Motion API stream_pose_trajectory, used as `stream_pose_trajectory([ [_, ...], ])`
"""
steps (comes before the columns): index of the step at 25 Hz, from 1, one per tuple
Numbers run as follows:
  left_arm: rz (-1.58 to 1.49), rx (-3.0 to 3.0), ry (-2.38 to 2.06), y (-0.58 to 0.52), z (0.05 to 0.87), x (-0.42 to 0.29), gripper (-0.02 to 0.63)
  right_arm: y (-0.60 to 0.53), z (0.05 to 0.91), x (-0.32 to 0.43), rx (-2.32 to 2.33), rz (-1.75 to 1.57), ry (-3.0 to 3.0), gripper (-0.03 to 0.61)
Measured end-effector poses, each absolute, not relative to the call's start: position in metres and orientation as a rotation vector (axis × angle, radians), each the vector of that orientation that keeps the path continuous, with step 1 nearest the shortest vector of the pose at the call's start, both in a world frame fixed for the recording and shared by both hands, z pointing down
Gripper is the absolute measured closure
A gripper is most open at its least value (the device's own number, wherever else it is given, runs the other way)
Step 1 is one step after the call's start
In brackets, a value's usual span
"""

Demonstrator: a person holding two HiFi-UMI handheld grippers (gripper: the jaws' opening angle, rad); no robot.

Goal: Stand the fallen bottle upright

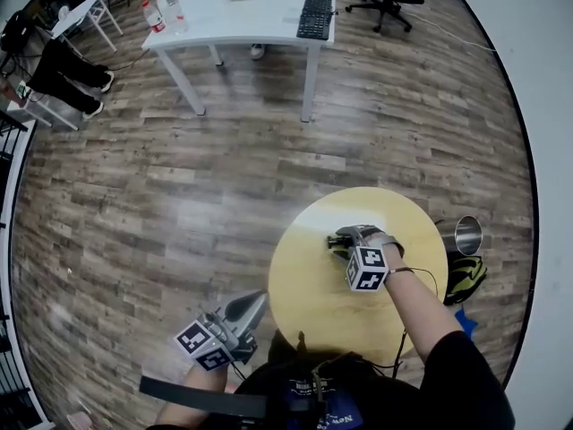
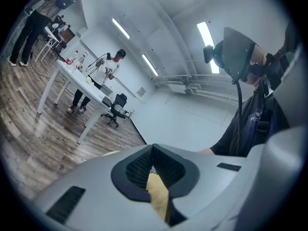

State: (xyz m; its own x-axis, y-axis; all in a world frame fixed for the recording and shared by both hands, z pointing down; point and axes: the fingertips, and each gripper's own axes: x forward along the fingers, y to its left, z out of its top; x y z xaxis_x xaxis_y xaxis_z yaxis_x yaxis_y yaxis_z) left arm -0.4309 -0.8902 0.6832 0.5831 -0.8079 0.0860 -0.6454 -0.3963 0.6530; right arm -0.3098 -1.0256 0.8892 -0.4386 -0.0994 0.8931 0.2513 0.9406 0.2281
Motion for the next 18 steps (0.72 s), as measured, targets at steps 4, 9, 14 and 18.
stream_pose_trajectory([
  [4,-0.327,2.135,-1.125,-0.890,0.699,-0.439,0.611,-1.034,0.912,-0.303,-0.162,-0.435,-1.863,0.336],
  [9,-0.358,2.119,-1.126,-0.894,0.704,-0.446,0.611,-1.038,0.927,-0.298,-0.182,-0.466,-1.757,0.327],
  [14,-0.373,2.110,-1.116,-0.893,0.709,-0.452,0.611,-1.038,0.933,-0.300,-0.193,-0.472,-1.703,0.337],
  [18,-0.376,2.110,-1.104,-0.892,0.709,-0.452,0.611,-1.038,0.932,-0.303,-0.200,-0.453,-1.714,0.341],
])
